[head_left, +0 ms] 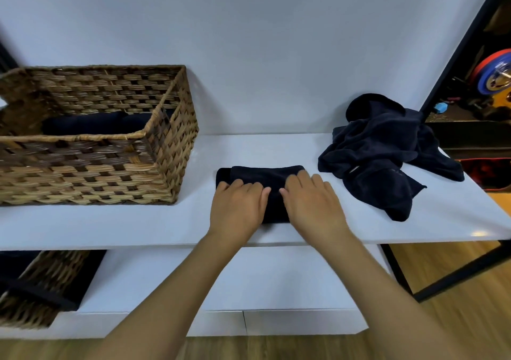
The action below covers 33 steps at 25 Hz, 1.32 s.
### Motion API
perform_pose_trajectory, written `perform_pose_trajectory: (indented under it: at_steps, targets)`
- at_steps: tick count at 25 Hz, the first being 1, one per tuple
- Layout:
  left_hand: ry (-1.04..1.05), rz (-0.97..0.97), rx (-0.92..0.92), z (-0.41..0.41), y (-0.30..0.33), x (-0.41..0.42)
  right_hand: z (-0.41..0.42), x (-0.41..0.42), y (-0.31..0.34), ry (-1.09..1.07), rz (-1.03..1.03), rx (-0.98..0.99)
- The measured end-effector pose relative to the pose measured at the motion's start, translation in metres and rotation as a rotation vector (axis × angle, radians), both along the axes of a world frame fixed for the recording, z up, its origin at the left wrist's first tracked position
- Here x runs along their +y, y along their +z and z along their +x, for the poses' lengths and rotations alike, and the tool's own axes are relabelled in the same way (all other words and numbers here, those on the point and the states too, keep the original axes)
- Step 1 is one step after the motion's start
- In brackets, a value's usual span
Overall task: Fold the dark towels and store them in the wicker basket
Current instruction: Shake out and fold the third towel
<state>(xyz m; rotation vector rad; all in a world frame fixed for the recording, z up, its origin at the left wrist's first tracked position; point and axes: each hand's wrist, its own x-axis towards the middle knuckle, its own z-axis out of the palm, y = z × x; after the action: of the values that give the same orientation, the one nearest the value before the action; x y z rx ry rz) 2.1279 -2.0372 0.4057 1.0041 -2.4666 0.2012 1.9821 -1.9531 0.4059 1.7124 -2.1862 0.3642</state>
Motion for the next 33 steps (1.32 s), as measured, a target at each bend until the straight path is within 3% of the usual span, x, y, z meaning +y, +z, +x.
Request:
perform_pose_trajectory:
  at_steps: [2,5,6,10,13,16,20,26,30,33]
  targets:
    - [-0.034,0.177,-0.059,-0.006,0.009,-0.012,0.007,0.004,-0.015,0.021,-0.123,0.056]
    - [-0.051,0.377,-0.078,-0.012,0.014,-0.023,-0.001,-0.004,-0.010,0.059,-0.169,-0.071]
    - [-0.041,0.373,-0.077,-0.013,0.015,-0.023,-0.003,-0.006,-0.004,0.053,-0.148,-0.126]
    - [-0.052,0.022,0.107,-0.005,-0.007,0.002,-0.018,-0.024,0.019,0.000,0.246,-0.588]
    - [-0.110,0.001,0.095,0.014,-0.028,0.023,-0.026,-0.032,0.029,-0.036,0.433,-0.668]
    - [-0.134,-0.040,-0.016,0.016,-0.024,0.009,-0.020,-0.034,0.026,-0.079,0.385,-0.598]
    - [-0.158,0.092,-0.138,0.000,0.004,-0.021,-0.002,-0.013,-0.010,-0.026,-0.167,-0.132]
    - [-0.079,0.490,-0.138,-0.028,0.025,-0.049,-0.007,-0.018,-0.007,-0.052,-0.227,-0.137]
    - [0.021,0.075,-0.076,-0.022,0.003,-0.017,-0.021,-0.038,0.020,-0.154,0.110,-0.394]
    - [0.014,-0.024,-0.035,-0.011,-0.013,0.002,-0.034,-0.043,0.029,-0.153,0.289,-0.649]
